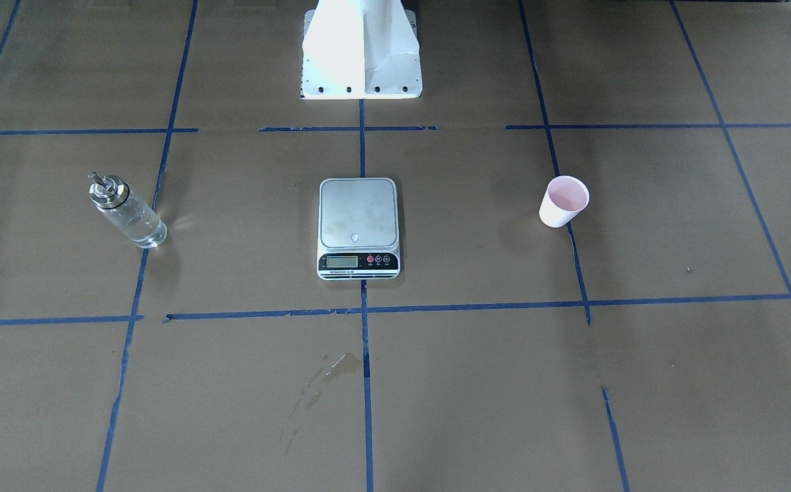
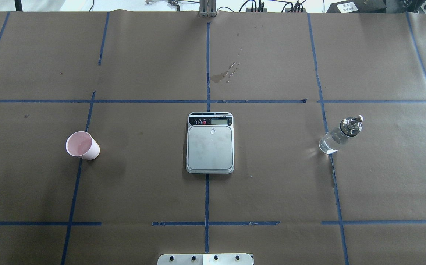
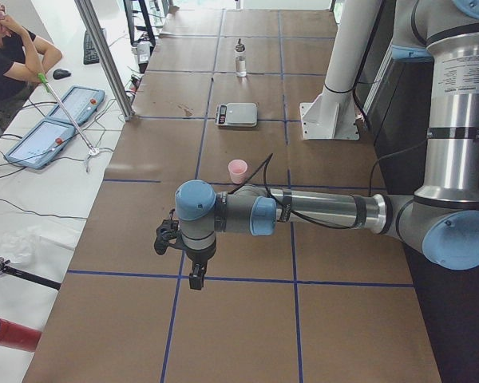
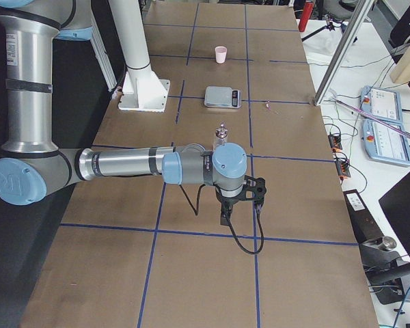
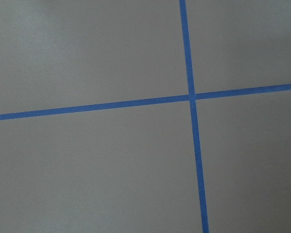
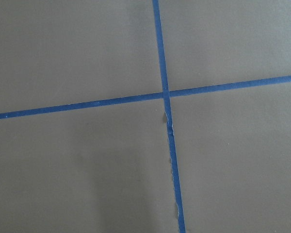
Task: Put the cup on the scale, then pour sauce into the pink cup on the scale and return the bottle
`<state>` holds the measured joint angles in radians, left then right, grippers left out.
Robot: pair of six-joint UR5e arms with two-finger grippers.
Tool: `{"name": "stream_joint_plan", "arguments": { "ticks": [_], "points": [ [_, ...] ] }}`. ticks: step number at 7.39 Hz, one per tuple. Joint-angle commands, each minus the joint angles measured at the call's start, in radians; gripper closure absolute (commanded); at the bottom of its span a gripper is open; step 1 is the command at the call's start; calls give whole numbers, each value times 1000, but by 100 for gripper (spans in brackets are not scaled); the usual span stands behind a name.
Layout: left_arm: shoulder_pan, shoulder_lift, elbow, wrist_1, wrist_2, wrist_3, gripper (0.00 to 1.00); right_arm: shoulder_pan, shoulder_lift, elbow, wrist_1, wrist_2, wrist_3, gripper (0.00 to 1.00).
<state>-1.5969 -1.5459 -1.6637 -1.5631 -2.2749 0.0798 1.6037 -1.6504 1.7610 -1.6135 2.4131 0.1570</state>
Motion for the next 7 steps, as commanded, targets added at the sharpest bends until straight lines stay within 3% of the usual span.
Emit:
{"name": "stream_joint_plan", "arguments": {
  "ticks": [1, 3, 5, 7],
  "points": [
    [2, -2, -5, -15, 0, 2, 0, -1, -2, -5, -2, 0, -1, 0],
    [14, -6, -54, -55, -41, 0, 0, -1, -2, -2, -5, 4, 1, 0],
    [72, -6, -112, -186, -115, -21, 0, -10, 7, 6, 3, 17, 1, 0],
    [160, -11, -165, -338, -117, -274, 0, -28, 84, 5, -6, 11, 1, 0]
  ]
}}
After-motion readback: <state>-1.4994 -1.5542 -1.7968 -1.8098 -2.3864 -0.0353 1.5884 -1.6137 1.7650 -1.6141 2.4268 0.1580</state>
